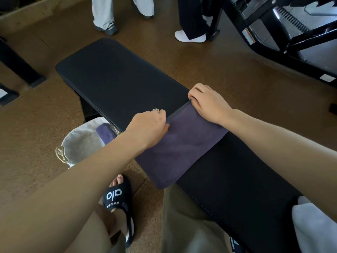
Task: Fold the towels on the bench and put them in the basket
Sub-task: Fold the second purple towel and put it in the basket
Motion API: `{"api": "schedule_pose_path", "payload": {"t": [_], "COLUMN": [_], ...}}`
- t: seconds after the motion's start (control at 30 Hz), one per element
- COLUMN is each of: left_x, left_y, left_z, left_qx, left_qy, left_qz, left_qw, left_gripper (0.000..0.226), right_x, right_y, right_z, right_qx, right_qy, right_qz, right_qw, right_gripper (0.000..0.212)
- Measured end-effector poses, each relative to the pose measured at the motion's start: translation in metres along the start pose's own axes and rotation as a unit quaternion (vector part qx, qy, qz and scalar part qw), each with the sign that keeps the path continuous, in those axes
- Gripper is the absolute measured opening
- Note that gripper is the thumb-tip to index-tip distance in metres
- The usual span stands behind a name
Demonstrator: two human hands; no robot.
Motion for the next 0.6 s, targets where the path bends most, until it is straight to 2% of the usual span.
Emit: {"api": "schedule_pose_path", "payload": {"t": [0.2, 0.33, 0.43, 0.5, 0.57, 0.6], "left_x": [-0.006, -0.006, -0.009, 0.0, 0.017, 0.022], "left_y": [-0.001, -0.006, -0.003, 0.003, 0.013, 0.02], "left_z": [0.008, -0.012, -0.016, -0.009, 0.015, 0.03], "left_qx": [-0.041, 0.03, 0.057, 0.053, -0.006, -0.047], "left_qy": [-0.075, 0.043, 0.096, 0.045, -0.017, -0.008], "left_qz": [0.007, -0.02, -0.041, 0.01, 0.101, 0.143], "left_qw": [0.996, 0.998, 0.993, 0.998, 0.995, 0.989], "left_gripper": [0.007, 0.018, 0.021, 0.017, 0.028, 0.031], "right_x": [0.006, 0.003, 0.0, 0.007, 0.016, 0.018], "right_y": [0.003, 0.005, 0.007, 0.011, 0.023, 0.035], "right_z": [-0.001, -0.001, 0.002, -0.004, -0.022, -0.035], "right_qx": [0.022, 0.021, -0.034, -0.067, -0.082, -0.077], "right_qy": [0.003, 0.013, 0.016, 0.044, 0.046, 0.041], "right_qz": [-0.033, -0.031, -0.015, 0.029, 0.062, 0.065], "right_qw": [0.999, 0.999, 0.999, 0.996, 0.994, 0.994], "right_gripper": [0.019, 0.018, 0.024, 0.031, 0.038, 0.041]}}
Point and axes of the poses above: each hand's wrist, its own y-axis away from the middle knuckle, its own x-axis out of the back of the hand, z = x × y, the point moved 8 cm from there along -y, towards the middle knuckle, and after that the axes turned 8 degrees about z, right-handed, at the moved point
